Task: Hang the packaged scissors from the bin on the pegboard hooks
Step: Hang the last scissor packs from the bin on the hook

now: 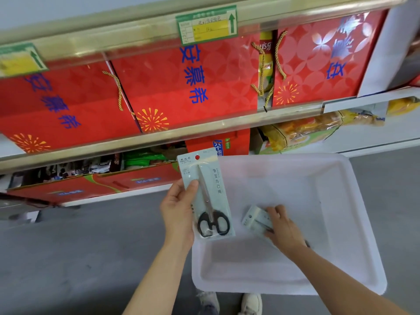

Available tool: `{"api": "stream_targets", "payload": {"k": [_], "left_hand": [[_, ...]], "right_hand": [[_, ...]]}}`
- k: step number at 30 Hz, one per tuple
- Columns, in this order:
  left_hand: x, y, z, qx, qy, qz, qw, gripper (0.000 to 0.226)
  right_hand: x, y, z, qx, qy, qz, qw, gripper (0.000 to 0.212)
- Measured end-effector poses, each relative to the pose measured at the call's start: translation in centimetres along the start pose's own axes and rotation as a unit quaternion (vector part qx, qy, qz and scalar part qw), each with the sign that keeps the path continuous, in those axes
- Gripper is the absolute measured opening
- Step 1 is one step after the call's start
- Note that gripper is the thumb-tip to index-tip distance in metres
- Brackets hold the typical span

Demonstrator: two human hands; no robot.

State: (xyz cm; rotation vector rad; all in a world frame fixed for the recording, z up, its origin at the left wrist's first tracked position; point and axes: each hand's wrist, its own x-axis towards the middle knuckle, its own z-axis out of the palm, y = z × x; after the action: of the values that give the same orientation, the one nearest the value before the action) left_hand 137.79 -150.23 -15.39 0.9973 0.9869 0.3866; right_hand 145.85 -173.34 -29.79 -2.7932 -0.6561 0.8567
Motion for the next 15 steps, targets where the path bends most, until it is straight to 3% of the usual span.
{"api": "stream_targets", "payload": {"k": [6, 15], "left_hand": [[-1.7, 2.0, 1.1, 0.013, 0.023, 0.080, 0.996, 0.052], [-5.4, 10.5, 3.4, 0.006, 0.061, 0.227, 0.972, 0.049]], "right_hand": [[-1.0, -1.9, -4.2, 0.206, 0.076, 0.003, 0.975, 0.089], [-5.5, -9.8, -16.8, 0.416, 0.219, -0.018, 0.883, 0.088]]}}
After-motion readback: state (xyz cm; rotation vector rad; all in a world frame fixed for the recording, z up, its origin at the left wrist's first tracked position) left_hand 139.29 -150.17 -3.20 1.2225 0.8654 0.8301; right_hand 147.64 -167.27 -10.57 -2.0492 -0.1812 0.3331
